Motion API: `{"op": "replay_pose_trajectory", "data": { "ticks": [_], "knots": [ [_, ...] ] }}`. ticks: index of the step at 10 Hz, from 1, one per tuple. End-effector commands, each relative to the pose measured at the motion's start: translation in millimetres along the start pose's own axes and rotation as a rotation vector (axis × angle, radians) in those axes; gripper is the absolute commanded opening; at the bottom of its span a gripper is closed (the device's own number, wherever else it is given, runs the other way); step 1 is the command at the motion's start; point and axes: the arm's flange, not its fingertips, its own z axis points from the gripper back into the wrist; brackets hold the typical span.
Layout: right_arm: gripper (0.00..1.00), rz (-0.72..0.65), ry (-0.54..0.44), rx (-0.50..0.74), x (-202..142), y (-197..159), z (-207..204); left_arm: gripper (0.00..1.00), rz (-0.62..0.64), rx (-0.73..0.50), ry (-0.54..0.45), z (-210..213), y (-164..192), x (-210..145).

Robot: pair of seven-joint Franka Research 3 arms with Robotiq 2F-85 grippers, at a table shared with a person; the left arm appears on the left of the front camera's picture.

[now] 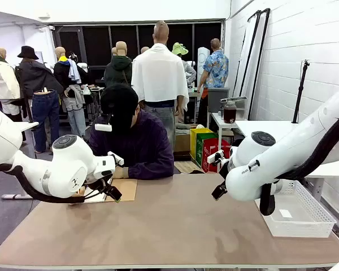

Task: Sort the paper based on its condition.
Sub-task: If a person hands you a paper, place it in the Organizing basket , and if it's crumpled, put it in the Trash can.

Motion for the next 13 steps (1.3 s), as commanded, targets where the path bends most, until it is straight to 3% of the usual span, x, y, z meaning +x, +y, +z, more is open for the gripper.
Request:
{"op": "replay_pose_trajectory", "data": {
  "ticks": [1,13],
  "knots": [
    [1.00,0.000,0.000,0.000,0.0,0.0,0.0,1.00,0.000,0.000,0.000,0.1,0.0,0.0],
    [1.00,0.000,0.000,0.000,0.0,0.0,0.0,1.00,0.000,0.000,0.000,0.1,0.0,0.0]
  ]
}}
